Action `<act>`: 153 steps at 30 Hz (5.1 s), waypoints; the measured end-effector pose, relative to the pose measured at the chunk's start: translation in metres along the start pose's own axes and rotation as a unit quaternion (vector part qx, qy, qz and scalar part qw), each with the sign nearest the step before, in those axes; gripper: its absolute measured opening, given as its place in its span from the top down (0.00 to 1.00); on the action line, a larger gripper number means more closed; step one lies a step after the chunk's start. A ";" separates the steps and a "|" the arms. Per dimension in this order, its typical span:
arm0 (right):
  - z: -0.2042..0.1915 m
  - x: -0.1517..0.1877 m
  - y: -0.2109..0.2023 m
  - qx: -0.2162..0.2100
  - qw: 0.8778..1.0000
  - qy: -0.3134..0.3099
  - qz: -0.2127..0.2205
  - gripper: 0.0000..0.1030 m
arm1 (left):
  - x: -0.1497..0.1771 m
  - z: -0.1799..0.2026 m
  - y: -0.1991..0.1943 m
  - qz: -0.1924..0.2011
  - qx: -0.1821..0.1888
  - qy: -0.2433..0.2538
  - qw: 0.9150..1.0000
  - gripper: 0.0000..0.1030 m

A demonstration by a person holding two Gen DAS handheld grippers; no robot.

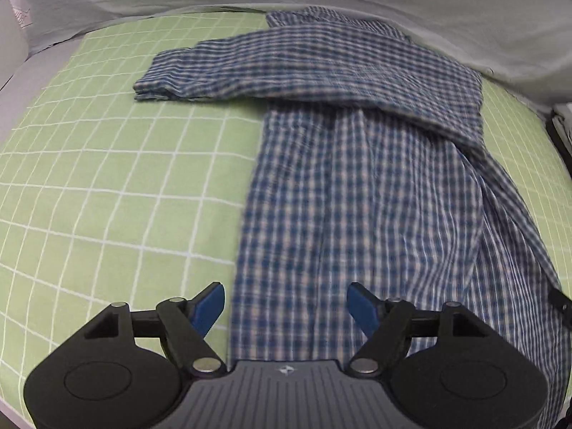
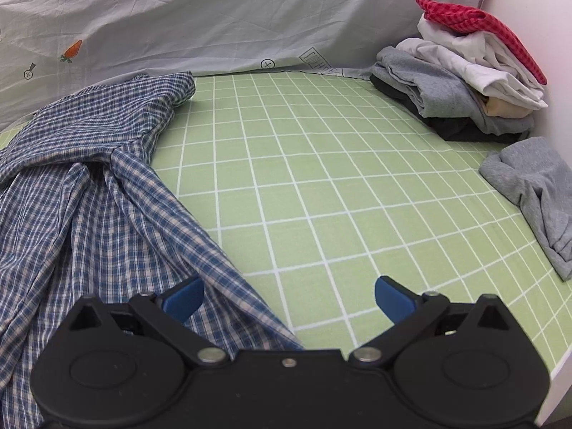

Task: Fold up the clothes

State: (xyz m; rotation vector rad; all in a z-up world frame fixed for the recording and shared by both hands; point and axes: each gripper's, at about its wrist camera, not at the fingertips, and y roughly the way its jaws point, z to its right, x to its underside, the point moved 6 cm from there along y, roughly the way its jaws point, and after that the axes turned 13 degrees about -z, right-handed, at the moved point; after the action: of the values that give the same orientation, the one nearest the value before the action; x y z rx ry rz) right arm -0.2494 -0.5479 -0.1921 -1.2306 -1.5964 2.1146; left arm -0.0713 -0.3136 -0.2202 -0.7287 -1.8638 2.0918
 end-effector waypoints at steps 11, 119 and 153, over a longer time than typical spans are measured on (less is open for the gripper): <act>0.029 0.037 -0.013 -0.080 0.996 -0.002 -0.025 0.38 | 0.060 0.018 -0.002 -0.015 -0.036 -0.017 0.999 0.22; -0.218 -0.170 0.052 0.109 0.968 -0.204 0.099 0.01 | -0.217 -0.193 0.039 0.077 -0.014 -0.184 0.980 0.77; -0.197 -0.226 0.042 -0.268 0.962 0.003 0.046 0.00 | -0.205 -0.268 -0.028 0.162 -0.116 -0.258 0.945 0.88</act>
State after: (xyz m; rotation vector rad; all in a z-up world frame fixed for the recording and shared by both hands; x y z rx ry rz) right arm 0.0463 -0.5672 -0.1309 -1.4796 -2.2414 1.7725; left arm 0.2358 -0.1820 -0.1671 -0.6073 -2.4430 2.4777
